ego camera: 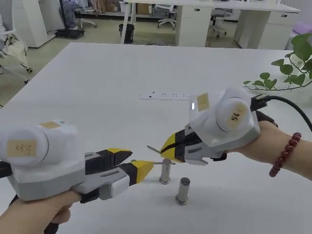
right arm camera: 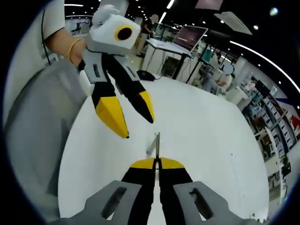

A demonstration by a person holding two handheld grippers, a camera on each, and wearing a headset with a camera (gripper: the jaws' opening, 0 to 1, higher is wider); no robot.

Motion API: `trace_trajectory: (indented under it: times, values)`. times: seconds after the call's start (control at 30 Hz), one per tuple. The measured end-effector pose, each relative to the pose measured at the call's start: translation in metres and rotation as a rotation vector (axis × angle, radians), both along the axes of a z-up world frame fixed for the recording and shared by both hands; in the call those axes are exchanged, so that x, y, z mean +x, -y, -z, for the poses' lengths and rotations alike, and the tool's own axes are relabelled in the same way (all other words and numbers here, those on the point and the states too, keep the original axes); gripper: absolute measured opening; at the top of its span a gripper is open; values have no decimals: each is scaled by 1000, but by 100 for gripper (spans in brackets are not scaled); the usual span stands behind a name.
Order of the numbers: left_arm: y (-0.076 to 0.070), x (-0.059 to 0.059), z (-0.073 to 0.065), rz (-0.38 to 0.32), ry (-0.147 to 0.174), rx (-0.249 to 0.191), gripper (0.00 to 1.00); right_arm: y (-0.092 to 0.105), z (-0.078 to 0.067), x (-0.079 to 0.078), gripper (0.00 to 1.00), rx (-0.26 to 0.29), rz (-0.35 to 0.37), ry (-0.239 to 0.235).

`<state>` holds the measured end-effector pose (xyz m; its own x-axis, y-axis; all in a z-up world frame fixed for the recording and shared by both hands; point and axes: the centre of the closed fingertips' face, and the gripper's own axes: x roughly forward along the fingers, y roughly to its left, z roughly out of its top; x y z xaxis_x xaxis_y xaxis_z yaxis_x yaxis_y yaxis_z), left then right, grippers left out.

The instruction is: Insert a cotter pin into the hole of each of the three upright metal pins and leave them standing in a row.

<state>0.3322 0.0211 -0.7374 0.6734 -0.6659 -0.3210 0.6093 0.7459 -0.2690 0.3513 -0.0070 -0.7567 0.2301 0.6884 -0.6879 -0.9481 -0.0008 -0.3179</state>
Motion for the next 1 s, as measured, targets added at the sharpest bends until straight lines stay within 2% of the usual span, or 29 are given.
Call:
trace_trajectory:
  times: [0.17,0.27,0.6,0.77,0.83,1.0]
  values:
    - [5,0,-3,8,-12,-35,26,-4,-3,-11,2,24,-24,1]
    - [9,-1,-4,17,-21,-57,20,-6,-5,-18,2,37,-39,8]
    - [13,-5,-4,31,-48,-83,11,-8,-9,-28,3,51,-60,25]
    - [14,-7,-3,31,-79,-105,4,-9,-10,-32,3,61,-63,29]
    - [16,-9,-2,31,-117,-139,2,-9,-10,-33,3,57,-68,36]
    - [17,-9,-2,23,-129,-155,2,-9,-10,-33,3,64,-65,33]
